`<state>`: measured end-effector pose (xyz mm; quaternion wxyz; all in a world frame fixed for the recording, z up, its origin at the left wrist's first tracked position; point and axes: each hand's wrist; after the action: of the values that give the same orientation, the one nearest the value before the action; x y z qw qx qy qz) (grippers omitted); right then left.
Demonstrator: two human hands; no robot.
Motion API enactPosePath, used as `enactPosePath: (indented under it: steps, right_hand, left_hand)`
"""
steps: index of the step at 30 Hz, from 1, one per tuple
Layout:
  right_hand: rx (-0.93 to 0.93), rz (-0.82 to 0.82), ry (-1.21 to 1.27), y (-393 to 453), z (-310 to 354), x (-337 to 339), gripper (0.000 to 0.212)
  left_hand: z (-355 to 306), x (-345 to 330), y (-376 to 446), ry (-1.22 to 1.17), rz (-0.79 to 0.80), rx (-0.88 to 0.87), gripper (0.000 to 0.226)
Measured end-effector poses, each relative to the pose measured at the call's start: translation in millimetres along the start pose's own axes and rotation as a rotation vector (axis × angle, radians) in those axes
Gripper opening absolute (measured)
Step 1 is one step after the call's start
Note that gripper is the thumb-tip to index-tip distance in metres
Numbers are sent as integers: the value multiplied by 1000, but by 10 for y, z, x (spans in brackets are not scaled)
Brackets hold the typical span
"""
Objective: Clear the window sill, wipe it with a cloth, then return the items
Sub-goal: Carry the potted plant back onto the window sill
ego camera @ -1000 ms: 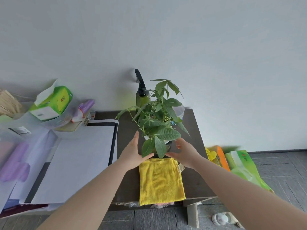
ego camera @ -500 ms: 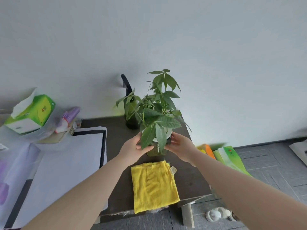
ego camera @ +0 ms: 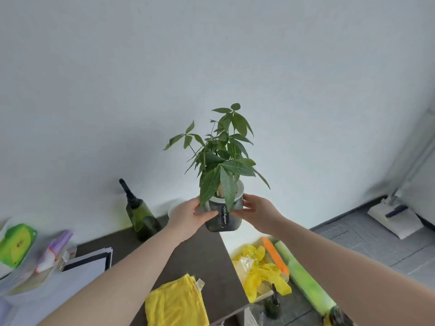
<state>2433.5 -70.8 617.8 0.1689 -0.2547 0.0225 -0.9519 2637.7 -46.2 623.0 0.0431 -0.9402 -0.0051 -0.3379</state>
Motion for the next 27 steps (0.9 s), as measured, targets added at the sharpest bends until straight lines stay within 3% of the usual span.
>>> enactPosePath:
  steps: [7,16,27]
  right_hand:
    - [-3,-229,-57,-866,-356,1689,23]
    - [-162,-497,-175,-2429,-1253,3889,31]
    - [-414,-816,-87,-4093,-2427,5390,44]
  left_hand:
    - [-1618,-971,30,9,79,-228,36]
    - [-3761,-2895,-180,3,302,-484,33]
    - [-5424,-5068,-660,-11,606,-724,36]
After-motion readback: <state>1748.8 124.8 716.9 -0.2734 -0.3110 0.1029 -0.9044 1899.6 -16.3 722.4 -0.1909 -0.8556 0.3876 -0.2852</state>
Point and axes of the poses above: each hand's wrist, its own y-axis towards the middle knuckle, its own x-axis out of the back of the hand, z = x × y, and after that the axes turned 4 degrees about -y, right-handed
